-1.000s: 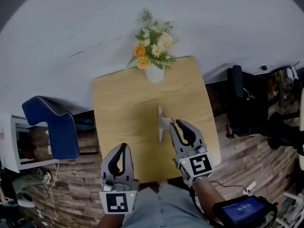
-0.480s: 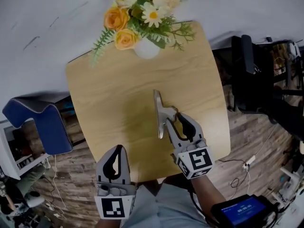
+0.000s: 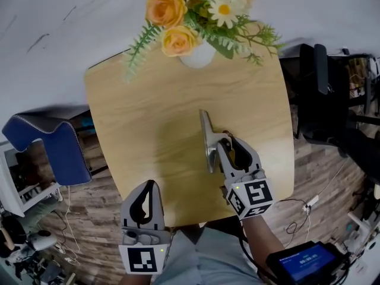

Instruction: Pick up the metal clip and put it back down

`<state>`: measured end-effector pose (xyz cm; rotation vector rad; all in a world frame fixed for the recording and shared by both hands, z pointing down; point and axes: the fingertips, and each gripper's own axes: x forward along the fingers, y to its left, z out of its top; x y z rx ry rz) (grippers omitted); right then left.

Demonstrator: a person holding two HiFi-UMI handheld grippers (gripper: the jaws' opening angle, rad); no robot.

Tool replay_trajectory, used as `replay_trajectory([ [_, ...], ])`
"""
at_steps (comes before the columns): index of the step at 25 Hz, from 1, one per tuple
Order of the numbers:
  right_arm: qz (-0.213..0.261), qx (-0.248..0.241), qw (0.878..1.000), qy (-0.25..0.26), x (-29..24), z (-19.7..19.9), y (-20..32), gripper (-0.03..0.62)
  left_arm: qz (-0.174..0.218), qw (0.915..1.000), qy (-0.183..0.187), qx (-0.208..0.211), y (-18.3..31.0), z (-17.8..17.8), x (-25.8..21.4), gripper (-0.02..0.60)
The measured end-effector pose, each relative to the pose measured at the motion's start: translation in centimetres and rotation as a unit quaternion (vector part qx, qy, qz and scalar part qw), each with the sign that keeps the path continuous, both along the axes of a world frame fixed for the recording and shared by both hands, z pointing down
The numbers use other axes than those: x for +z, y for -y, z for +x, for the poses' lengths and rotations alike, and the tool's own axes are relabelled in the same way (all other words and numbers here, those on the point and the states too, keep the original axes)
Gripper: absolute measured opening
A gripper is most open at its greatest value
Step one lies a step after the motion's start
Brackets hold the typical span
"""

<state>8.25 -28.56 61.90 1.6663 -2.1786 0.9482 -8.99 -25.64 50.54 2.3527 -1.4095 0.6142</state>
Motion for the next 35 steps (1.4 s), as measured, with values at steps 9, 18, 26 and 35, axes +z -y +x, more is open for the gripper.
replay_trajectory([
  [9, 0.008, -0.024, 1.0, 0.002, -0.7, -1.2, 0.3, 0.078, 0.014, 0.9995, 0.004, -0.027, -0.4, -0.9, -1.0, 0.018],
  [18, 0.049, -0.064, 0.997, -0.001, -6.2, -1.8, -0.9, 0.054, 0.065, 0.9961, -0.003, -0.059, -2.6, -0.6, -6.2, 0.018],
  [26, 0.139, -0.098, 0.985, -0.001, -17.8, -1.8, -3.9, 0.054, 0.148, 0.9831, -0.017, -0.107, -6.5, -0.5, -14.2, 0.018],
  [35, 0.243, -0.157, 0.957, -0.008, -28.7, -3.2, -6.4, 0.054, 0.24, 0.9555, -0.026, -0.17, -11.9, -1.1, -21.7, 0.018],
])
